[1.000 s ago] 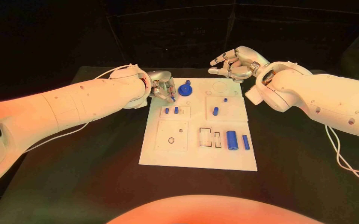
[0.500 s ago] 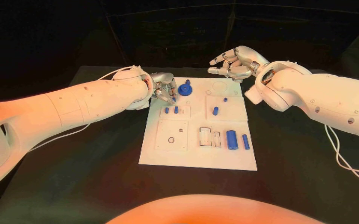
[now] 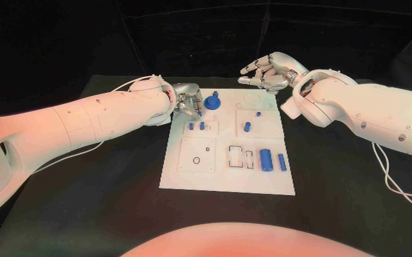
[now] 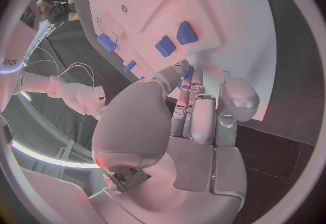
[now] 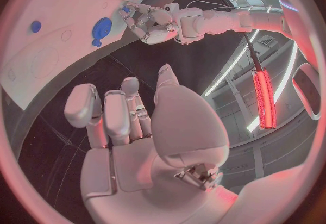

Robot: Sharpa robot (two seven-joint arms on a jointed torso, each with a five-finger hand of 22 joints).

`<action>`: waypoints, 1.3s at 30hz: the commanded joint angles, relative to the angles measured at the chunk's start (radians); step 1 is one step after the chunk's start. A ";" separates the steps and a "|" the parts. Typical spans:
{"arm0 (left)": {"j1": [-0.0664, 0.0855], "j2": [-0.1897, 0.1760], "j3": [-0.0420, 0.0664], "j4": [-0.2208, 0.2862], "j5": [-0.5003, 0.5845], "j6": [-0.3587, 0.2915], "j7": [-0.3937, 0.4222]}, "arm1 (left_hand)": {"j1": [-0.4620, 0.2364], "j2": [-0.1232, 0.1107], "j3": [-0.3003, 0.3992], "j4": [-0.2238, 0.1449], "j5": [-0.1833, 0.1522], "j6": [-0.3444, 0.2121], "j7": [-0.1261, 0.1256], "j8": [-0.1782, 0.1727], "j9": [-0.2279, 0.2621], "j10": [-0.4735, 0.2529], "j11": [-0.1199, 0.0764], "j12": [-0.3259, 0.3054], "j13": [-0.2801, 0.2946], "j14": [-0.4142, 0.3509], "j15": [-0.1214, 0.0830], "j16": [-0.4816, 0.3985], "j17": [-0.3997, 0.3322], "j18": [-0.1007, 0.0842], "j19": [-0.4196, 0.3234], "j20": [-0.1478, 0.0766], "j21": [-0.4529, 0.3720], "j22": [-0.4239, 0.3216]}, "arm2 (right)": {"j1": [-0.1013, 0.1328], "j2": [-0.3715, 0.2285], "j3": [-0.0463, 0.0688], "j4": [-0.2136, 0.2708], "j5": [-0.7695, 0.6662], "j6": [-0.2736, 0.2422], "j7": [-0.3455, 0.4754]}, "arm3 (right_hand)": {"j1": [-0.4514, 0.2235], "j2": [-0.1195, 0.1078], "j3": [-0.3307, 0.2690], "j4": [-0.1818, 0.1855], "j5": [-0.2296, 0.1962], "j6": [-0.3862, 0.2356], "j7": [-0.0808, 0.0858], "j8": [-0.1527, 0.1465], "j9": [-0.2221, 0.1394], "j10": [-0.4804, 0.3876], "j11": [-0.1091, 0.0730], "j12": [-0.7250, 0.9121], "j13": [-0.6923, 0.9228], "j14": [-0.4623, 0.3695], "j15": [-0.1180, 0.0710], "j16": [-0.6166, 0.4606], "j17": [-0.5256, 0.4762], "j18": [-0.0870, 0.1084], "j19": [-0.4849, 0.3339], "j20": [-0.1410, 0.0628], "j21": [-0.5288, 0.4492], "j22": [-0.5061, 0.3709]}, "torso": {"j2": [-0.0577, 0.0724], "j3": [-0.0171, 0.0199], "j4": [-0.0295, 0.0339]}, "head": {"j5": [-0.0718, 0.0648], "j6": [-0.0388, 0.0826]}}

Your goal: Assemble the parts on the task board

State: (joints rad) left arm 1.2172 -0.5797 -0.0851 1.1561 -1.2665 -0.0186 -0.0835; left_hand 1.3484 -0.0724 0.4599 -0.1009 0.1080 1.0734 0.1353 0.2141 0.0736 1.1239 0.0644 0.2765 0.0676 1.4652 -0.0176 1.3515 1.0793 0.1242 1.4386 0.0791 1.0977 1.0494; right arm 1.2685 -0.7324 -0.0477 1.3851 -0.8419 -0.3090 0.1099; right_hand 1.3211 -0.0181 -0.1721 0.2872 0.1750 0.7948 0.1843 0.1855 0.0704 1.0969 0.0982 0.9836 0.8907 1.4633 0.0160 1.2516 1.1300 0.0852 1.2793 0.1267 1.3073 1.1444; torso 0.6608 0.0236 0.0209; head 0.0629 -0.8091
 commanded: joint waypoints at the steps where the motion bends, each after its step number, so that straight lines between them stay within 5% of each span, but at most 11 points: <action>1: -0.003 0.003 -0.003 0.003 -0.001 0.022 -0.012 | -0.013 -0.006 0.006 -0.002 0.001 -0.004 0.003 -0.011 -0.002 0.002 0.005 -0.012 0.001 0.016 0.000 -0.002 -0.001 -0.016 0.003 0.000 0.005 0.003 | 0.002 0.001 0.001 0.001 0.001 0.006 0.007 | -0.002 0.011 -0.006 -0.001 0.005 -0.008 0.001 0.004 0.000 -0.003 -0.001 0.004 0.001 0.003 0.001 -0.003 0.001 0.013 -0.005 -0.001 -0.007 -0.001 | 0.000 0.0002 0.0000 | 0.001 0.000; 11: -0.003 0.001 -0.003 0.001 -0.001 0.027 -0.032 | -0.041 -0.040 0.003 -0.001 0.000 -0.102 0.011 -0.087 -0.011 -0.019 0.012 -0.047 -0.001 0.013 0.006 -0.006 -0.016 -0.015 -0.003 0.006 0.002 0.003 | 0.002 0.001 0.001 0.000 0.001 0.005 0.007 | -0.002 0.012 -0.006 -0.001 0.005 -0.008 0.001 0.004 0.000 -0.005 -0.001 0.003 -0.002 0.003 0.001 -0.005 -0.001 0.013 -0.006 -0.001 -0.007 -0.002 | 0.000 0.0007 -0.0004 | -0.001 0.003; 21: -0.003 -0.007 -0.002 0.005 0.001 0.011 -0.036 | -0.046 -0.050 -0.002 -0.001 0.000 -0.123 0.017 -0.105 -0.010 -0.036 0.018 -0.061 -0.001 0.010 0.010 -0.010 -0.029 -0.014 -0.007 0.009 -0.006 -0.003 | 0.002 -0.002 0.001 -0.003 0.001 0.009 -0.005 | 0.005 0.018 -0.008 -0.003 0.007 -0.011 0.002 0.007 0.000 -0.057 0.000 -0.056 -0.069 -0.001 0.001 -0.014 -0.011 0.016 -0.013 -0.001 -0.016 -0.014 | 0.000 0.0000 0.0015 | -0.003 0.005; 32: -0.003 -0.046 0.000 0.018 0.020 -0.057 -0.021 | -0.044 -0.054 -0.005 -0.003 0.000 -0.136 0.021 -0.118 -0.008 -0.070 0.027 -0.078 -0.002 0.008 0.016 -0.012 -0.038 -0.011 -0.013 0.014 -0.021 -0.017 | 0.002 -0.013 0.001 -0.030 -0.138 0.053 -0.099 | 0.190 0.063 0.023 -0.084 0.030 0.040 -0.012 0.048 0.005 -0.146 -0.013 -0.321 -0.301 -0.016 -0.014 -0.123 -0.126 0.028 -0.038 -0.015 -0.066 -0.076 | -0.002 -0.0006 0.0012 | -0.005 0.009; 39: -0.002 -0.097 0.003 0.020 0.157 -0.232 0.034 | -0.020 -0.027 0.018 -0.009 0.002 -0.087 0.035 -0.093 0.002 -0.050 0.035 -0.063 0.004 0.010 0.023 -0.008 -0.036 -0.005 -0.021 0.020 -0.049 -0.045 | -0.002 -0.024 0.000 -0.046 -0.419 0.086 -0.174 | 0.302 0.068 0.071 -0.137 0.016 0.138 -0.023 0.057 0.001 -0.097 -0.018 -0.542 -0.507 0.010 -0.020 -0.106 -0.103 0.013 0.016 -0.022 -0.022 -0.012 | -0.001 0.0003 -0.0021 | -0.020 0.021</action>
State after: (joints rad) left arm 1.2127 -0.6717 -0.0834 1.1750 -1.2120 -0.1249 -0.0931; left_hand 1.3229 -0.0978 0.4753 -0.1106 0.1082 0.9842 0.1695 0.1205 0.0750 1.0697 0.1015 0.2093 0.0702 1.4651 -0.0030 1.3429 1.0445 0.1243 1.4203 0.0973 1.0510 1.0046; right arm 1.2660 -0.7562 -0.0477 1.3387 -1.0690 -0.2592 -0.0020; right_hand 1.6161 0.0494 -0.1017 0.1559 0.1922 0.9279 0.1641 0.2385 0.0727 0.9961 0.0812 0.4511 0.3928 1.4600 -0.0020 1.1422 1.0229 0.1013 1.2920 0.1043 1.2816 1.1274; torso 0.6594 0.0236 0.0217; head 0.0487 -0.7913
